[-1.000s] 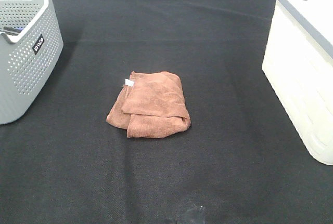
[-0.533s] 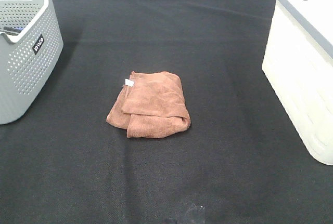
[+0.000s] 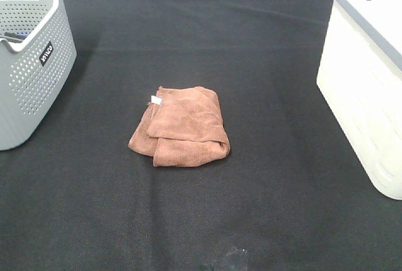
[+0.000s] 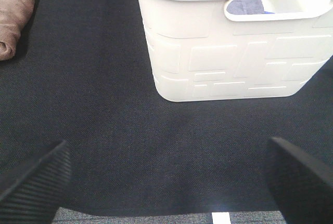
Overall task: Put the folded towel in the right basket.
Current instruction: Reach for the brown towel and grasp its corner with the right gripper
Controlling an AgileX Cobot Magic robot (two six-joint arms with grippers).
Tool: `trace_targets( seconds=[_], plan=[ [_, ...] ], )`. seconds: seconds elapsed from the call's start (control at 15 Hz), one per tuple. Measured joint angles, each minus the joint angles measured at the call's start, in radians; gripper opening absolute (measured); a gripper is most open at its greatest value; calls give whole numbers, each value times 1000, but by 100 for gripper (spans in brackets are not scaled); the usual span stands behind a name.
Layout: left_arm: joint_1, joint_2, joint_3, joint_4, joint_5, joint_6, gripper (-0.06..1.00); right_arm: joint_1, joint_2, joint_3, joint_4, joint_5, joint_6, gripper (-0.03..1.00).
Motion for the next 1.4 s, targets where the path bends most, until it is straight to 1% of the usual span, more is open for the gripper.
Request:
trace_targets(
  seconds=[1.4],
  plan=[
    [0, 0, 0, 0, 0, 0, 99, 0, 0, 0, 1, 0, 0, 97]
  ],
)
